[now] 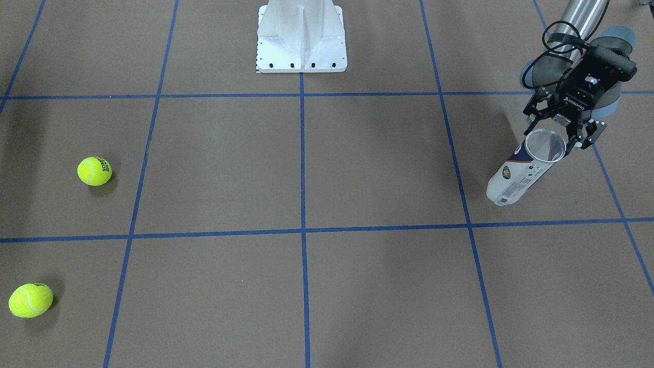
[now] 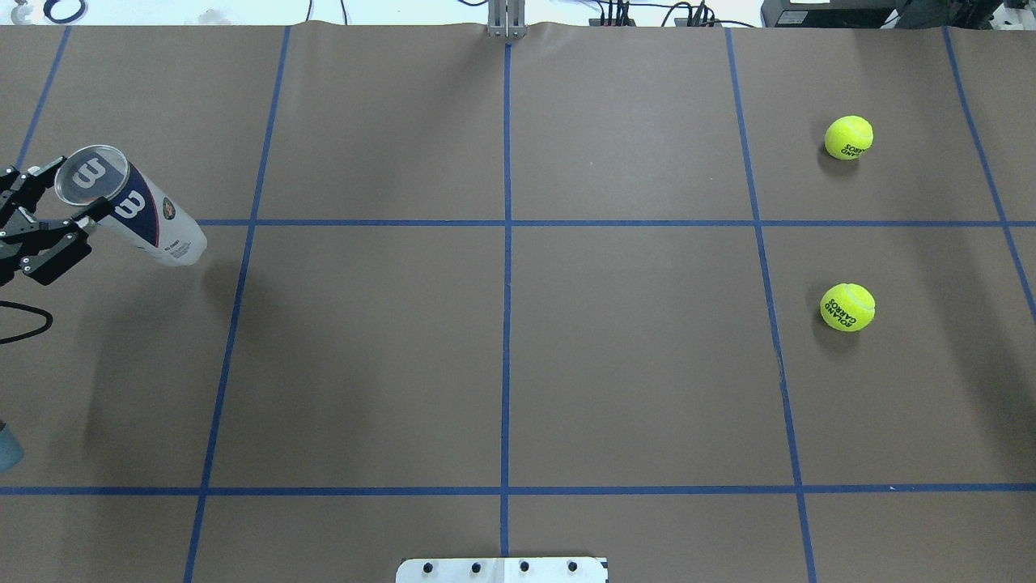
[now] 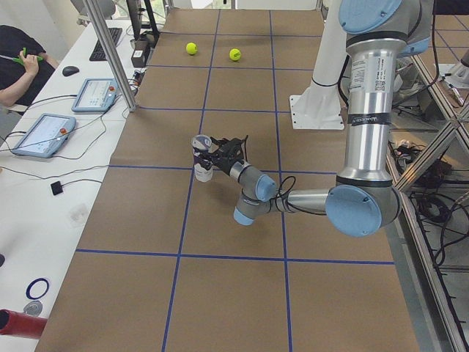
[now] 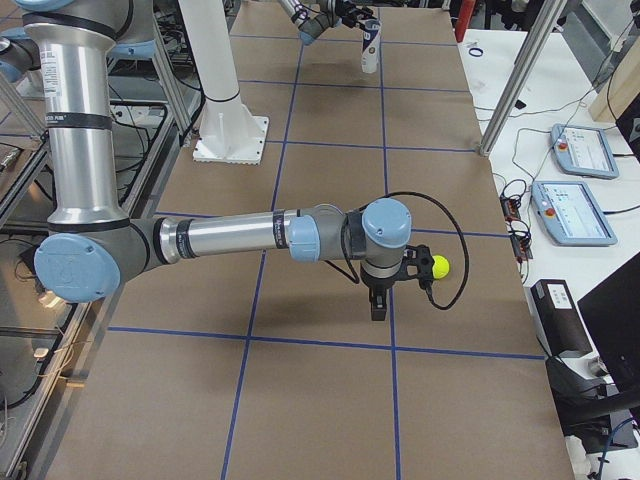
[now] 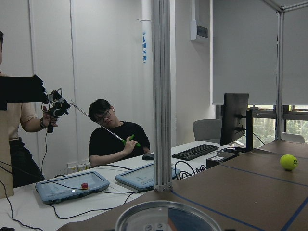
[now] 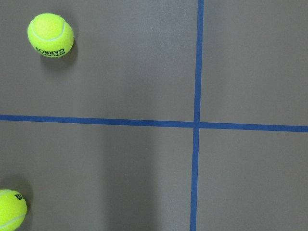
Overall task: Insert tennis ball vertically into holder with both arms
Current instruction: 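Hold the upright can with the left gripper near the table edge, then carry the upright can with the left gripper to the table center, then open the left gripper and draw it back from the standing can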
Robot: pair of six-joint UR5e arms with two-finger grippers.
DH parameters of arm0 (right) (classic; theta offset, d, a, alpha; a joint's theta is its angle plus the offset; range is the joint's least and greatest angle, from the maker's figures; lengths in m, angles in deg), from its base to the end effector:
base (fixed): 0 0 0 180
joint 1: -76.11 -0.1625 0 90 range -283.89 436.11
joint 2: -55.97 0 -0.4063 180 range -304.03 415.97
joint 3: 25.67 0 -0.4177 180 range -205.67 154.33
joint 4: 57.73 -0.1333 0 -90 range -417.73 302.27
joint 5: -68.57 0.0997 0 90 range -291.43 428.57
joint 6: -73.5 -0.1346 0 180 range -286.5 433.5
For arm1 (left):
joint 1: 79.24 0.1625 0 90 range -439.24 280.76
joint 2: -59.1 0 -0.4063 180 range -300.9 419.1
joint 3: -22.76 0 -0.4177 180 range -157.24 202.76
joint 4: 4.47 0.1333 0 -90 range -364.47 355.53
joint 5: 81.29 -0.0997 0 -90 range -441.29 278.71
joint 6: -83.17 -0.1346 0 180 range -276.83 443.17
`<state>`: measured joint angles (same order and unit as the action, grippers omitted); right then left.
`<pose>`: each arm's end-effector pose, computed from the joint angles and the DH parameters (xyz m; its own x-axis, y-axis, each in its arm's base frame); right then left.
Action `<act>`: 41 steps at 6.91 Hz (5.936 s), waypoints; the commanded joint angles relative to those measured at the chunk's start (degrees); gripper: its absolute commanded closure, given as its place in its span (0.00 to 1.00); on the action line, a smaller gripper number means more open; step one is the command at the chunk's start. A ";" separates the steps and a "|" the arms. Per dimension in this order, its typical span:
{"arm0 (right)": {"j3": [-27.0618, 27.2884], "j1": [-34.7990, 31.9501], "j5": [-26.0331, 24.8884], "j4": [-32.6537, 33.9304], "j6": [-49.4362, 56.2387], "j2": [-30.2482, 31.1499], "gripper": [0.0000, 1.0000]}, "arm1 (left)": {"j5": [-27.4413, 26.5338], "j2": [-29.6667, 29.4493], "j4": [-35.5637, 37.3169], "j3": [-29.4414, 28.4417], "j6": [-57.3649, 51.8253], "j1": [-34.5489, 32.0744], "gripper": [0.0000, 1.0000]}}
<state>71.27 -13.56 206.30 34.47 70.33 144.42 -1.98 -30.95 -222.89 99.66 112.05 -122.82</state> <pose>0.0306 -0.5333 0.5861 0.6714 -0.0299 0.7405 -0.0315 0.9971 0.0687 0.2416 -0.4483 0.5164 0.5496 0.6648 -0.5060 0.6576 0.0294 0.7528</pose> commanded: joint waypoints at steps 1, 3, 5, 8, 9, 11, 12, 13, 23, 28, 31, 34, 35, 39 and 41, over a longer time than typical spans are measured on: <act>-0.09 0.02 0.00 0.00 0.00 0.05 0.01 | -0.29 -0.12 0.02 -1.49 0.03 0.15 0.40; -0.09 0.10 0.00 0.00 0.00 -0.04 0.01 | -0.30 -0.73 -0.07 -2.89 0.20 0.15 0.40; -0.09 0.10 -0.09 0.00 0.00 -0.04 0.01 | -0.30 -1.00 -0.07 -3.16 0.47 0.15 0.37; -0.26 0.10 -0.09 0.00 0.00 -0.04 0.01 | -1.44 -1.09 0.02 -3.95 0.47 0.33 0.20; -0.35 0.10 -0.09 0.00 0.00 -0.04 0.01 | -1.44 -1.09 -0.07 -4.21 0.47 0.33 0.19; -0.26 0.19 -0.09 0.00 0.00 -0.04 0.01 | -1.44 -1.09 -0.07 -5.10 0.47 0.33 0.19; -0.18 0.11 -0.09 0.00 0.00 -0.04 0.01 | -1.44 -1.09 -0.07 -5.10 0.56 0.33 0.19; -0.09 0.10 -0.09 0.00 0.00 -0.04 0.01 | -1.44 -1.09 -0.07 -4.84 0.56 0.33 0.20; -0.17 0.10 0.70 0.00 0.09 0.05 0.01 | -11.32 -37.61 30.84 -5.62 3.64 11.80 0.21; -0.09 0.10 0.62 0.00 0.09 -0.04 0.01 | -14.53 -41.26 31.22 -10.37 3.55 14.30 0.20; -0.26 0.10 0.62 0.00 0.09 0.05 0.01 | -14.53 -41.17 31.13 -10.37 3.55 15.18 0.02; -0.35 0.10 0.62 0.00 0.09 0.05 0.01 | -14.36 -41.16 31.04 -10.02 3.63 15.62 0.01; -0.35 0.10 0.62 0.00 0.09 0.05 0.01 | -14.36 -41.17 30.96 -9.58 3.63 15.62 0.01; 0.26 0.10 0.70 -0.09 0.09 0.05 0.01 | -13.92 -40.73 31.30 -3.55 3.64 14.84 0.01; 0.70 0.10 0.18 0.09 -0.87 0.14 0.01 | -12.87 -33.04 38.03 5.47 3.63 12.82 0.01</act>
<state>71.80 -13.45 206.88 34.46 70.15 144.46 -15.56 -68.39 -189.06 99.21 115.71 -108.77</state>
